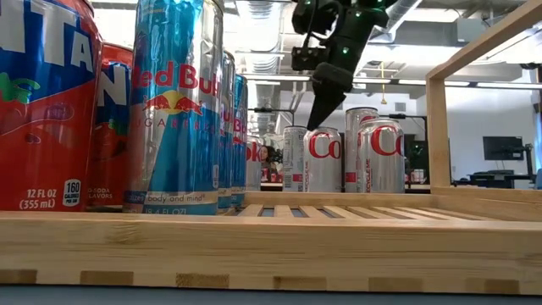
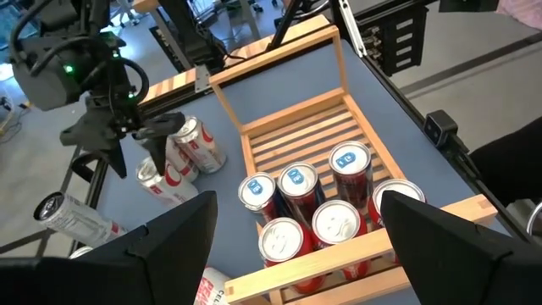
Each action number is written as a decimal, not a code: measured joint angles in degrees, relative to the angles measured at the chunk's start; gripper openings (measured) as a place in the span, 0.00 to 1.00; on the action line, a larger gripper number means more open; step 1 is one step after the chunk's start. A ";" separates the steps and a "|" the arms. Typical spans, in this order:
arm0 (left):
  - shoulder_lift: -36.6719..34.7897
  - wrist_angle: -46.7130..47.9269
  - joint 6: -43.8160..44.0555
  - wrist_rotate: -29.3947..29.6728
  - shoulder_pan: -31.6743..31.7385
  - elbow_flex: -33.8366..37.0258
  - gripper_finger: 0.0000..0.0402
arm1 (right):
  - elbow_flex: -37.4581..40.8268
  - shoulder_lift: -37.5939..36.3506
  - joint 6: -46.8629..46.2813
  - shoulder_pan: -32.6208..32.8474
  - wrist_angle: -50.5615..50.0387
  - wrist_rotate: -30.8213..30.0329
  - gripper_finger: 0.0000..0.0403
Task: Place canned beverage on shelf
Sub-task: Put the middle red-silver soda can on the shelf
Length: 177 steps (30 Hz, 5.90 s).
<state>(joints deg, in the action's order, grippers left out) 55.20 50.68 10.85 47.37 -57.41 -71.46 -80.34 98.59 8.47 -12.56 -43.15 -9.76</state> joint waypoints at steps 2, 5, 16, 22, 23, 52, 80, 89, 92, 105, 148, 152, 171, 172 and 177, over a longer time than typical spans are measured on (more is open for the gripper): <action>0.00 0.02 -0.19 -0.01 0.00 0.00 0.80 | -0.90 0.23 0.50 -0.08 -1.21 0.29 0.74; 0.00 0.04 -0.26 -0.02 0.00 0.00 0.80 | -1.04 0.10 0.23 -0.58 -1.89 2.27 0.74; 0.04 1.35 0.40 -0.06 0.00 0.00 0.80 | -0.94 2.23 0.47 -0.93 -3.59 3.66 0.74; 0.04 1.35 0.99 -0.13 0.00 0.00 0.80 | -1.15 4.37 5.13 -0.18 -2.79 3.08 0.74; 0.04 1.36 1.18 -0.13 0.00 0.00 0.80 | -1.23 4.53 5.35 -0.14 -2.76 3.12 0.74; 0.04 1.29 1.77 0.02 0.00 0.00 0.80 | -3.78 4.95 -30.07 2.38 0.13 -0.93 0.71; 0.04 0.82 2.70 0.01 0.00 0.04 0.80 | -4.13 4.65 -18.67 3.97 4.59 -1.07 0.81; 0.04 0.93 5.54 -0.04 0.02 2.59 0.80 | -12.66 4.67 3.25 6.16 -4.68 0.09 0.81; 0.04 0.87 6.60 -0.01 0.00 3.05 0.80 | -13.15 4.67 10.21 7.05 -4.81 2.41 0.81; 0.04 0.87 6.25 -0.02 0.02 3.17 0.80 | -13.13 5.17 12.20 7.52 -6.56 2.29 0.84; 0.04 0.87 5.84 0.02 0.02 3.17 0.80 | -23.43 17.43 -4.09 8.88 -23.04 -2.41 0.56; 0.04 0.85 6.65 0.00 0.02 3.15 0.80 | -29.51 17.41 -9.07 10.70 -27.38 -2.22 0.56; 0.04 0.87 6.34 0.00 0.02 3.15 0.80 | -34.84 17.22 -38.36 26.46 -32.77 -1.91 0.56; 0.04 0.87 6.34 0.01 0.02 3.15 0.80 | -34.32 17.55 -38.84 26.61 -32.24 -1.86 0.56; 0.02 0.90 6.34 0.02 0.00 3.15 0.80 | -31.81 20.03 -38.68 26.89 -31.12 -1.37 0.57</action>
<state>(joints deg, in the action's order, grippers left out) 55.22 51.57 17.19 47.39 -57.40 -68.31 -112.15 118.62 -30.21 14.34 -74.27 -11.13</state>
